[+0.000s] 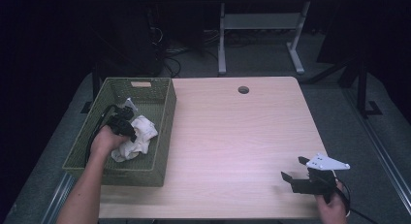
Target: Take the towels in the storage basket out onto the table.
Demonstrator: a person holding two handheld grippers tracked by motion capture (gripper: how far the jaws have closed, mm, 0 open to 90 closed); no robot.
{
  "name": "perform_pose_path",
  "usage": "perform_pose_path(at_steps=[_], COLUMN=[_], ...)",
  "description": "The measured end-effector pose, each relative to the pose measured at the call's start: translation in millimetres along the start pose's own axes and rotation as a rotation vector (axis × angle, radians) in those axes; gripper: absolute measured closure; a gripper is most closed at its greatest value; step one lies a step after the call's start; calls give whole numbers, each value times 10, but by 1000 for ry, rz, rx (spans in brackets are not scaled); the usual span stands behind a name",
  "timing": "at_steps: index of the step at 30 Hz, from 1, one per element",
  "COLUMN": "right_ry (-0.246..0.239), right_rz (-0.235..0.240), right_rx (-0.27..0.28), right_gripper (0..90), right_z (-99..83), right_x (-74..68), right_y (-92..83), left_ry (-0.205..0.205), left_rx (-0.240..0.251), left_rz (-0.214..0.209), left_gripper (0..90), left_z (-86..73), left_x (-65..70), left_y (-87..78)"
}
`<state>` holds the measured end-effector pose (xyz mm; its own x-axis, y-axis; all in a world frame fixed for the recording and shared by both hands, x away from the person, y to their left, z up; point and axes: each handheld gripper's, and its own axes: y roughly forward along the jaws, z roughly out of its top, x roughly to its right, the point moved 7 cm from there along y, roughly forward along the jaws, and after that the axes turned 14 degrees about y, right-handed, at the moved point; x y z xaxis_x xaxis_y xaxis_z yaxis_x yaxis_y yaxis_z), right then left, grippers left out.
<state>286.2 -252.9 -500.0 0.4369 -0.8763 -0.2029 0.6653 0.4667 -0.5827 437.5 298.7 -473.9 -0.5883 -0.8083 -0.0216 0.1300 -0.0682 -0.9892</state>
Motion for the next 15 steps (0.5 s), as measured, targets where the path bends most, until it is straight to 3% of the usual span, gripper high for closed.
perform_pose_path(at_steps=[7, 11, 12, 15], right_ry=[2, 7, 11, 4], right_rz=[-4, -6, -6, -9], right_rx=[1, 3, 2, 5], right_gripper=[139, 139, 139, 139], right_z=[4, 6, 4, 5], right_x=[-4, 4, 4, 17], right_y=[4, 2, -2, -7], left_ry=[-14, -21, -30, -32], left_rx=[119, 164, 206, 235], left_rz=[-51, -77, -103, -112], left_gripper=[769, 769, 769, 769], left_z=[-28, -29, -24, -27], left_x=[-35, -34, -23, -17], left_y=[-290, -387, -457, -532])
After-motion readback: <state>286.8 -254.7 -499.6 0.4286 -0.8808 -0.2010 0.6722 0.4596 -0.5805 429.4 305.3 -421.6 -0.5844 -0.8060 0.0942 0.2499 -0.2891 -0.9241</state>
